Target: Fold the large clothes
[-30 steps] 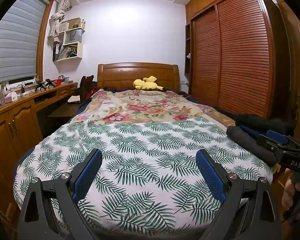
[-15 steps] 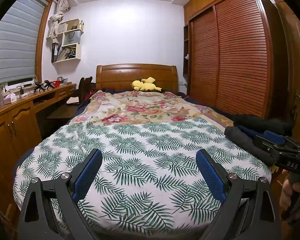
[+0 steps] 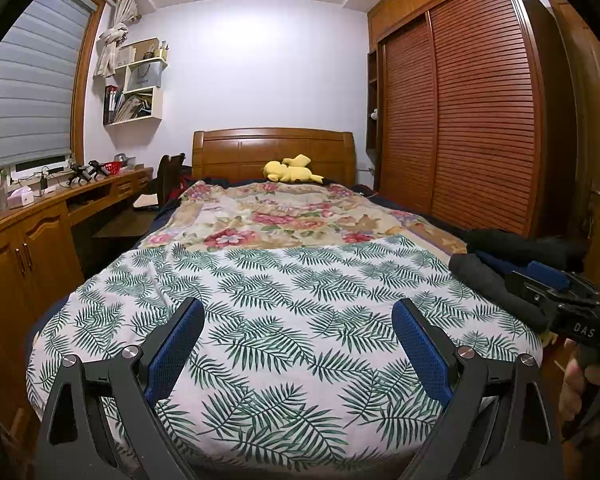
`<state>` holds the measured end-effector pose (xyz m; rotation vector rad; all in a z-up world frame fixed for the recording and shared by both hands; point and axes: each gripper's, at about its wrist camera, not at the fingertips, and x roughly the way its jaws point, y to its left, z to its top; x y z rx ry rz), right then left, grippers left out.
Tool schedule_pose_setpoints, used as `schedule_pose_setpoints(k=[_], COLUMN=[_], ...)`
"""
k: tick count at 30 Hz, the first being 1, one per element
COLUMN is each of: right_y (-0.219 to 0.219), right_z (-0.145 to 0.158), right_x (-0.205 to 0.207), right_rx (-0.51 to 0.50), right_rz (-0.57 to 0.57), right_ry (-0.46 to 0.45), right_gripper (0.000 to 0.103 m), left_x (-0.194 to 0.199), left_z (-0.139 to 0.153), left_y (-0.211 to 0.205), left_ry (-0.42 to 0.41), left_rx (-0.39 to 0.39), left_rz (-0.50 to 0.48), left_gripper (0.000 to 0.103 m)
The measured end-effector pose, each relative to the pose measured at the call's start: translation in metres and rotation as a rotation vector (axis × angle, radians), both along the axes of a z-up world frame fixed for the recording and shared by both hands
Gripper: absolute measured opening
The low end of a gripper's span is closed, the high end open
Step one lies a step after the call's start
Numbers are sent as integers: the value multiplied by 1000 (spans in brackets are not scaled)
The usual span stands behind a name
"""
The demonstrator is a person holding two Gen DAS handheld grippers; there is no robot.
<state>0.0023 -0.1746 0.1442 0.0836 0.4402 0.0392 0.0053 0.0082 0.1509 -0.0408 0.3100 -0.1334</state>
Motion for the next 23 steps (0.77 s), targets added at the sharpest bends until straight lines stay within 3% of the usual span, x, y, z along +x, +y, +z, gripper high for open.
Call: schedule_pose_setpoints(k=[23], right_y=[-6], right_z=[-3], right_x=[0], right_rx=[-4], right_rz=[-4], right_ry=[-2], right_gripper=[81], left_x=[-1], left_z=[-1], left_y=[-2], left_ry=[-3], left_rx=[-2], left_rz=[1], left_gripper=[96])
